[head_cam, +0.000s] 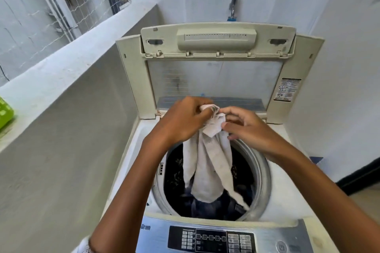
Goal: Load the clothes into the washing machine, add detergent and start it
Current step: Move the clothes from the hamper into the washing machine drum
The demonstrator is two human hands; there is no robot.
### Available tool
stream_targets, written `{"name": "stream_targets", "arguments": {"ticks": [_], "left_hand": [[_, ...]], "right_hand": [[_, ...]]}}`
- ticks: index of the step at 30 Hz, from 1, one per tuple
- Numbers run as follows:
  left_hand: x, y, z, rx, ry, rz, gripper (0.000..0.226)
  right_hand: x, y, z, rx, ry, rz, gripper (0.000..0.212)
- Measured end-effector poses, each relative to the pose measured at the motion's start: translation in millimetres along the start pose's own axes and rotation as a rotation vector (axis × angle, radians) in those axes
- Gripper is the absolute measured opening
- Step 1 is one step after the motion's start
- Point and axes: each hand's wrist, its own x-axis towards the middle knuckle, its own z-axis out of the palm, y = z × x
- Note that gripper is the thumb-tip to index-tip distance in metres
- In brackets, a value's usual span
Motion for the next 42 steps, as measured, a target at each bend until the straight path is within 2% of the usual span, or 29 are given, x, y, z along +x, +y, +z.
{"name": "stream_targets", "arguments": {"ticks": [3,7,10,13,16,21,28,33,42], "left_hand": [[1.9,-7.0,2.4,0.155,0.044,-0.056,0.029],[1.6,-29.0,12.8,0.269,-0.006,-0.116,0.035],[3.3,-63.8,34.1,0.247,-0.198,-0.254,0.043],[-4.4,-101.7,61.6,0.204,-0.463,-0.398,0.054],[-23.3,-131.0,82.2,0.222,-0.599,-0.537,0.059],[-43.8,-145.3,97.9,0.099,-0.539,-0.556,0.049],[-58.9,-111.6,125.5,-0.109,-0.505,-0.458,0.038],[-58.8,-66.1,165.3,-0.302,-0.525,-0.404,0.036],[2.5,46.3,252.4,-0.453,-0.446,-0.188,0.026]], "right_hand": [[8.8,8.6,17.2,0.008,-0.073,-0.008,0.043],[16.0,27.6,39.6,-0.003,-0.16,0.04,0.044],[18.8,54.0,63.1,-0.045,-0.252,0.144,0.05],[20.5,92.7,79.7,-0.197,-0.501,0.254,0.062],[16.2,121.8,78.3,-0.353,-0.653,0.394,0.052],[6.9,141.5,63.2,-0.245,-0.519,0.489,0.043],[-25.7,142.6,32.2,-0.051,-0.254,0.427,0.023],[-65.1,146.7,-8.0,0.125,-0.052,0.436,0.019],[-118.0,170.4,-122.3,0.317,0.378,0.404,0.022]]}}
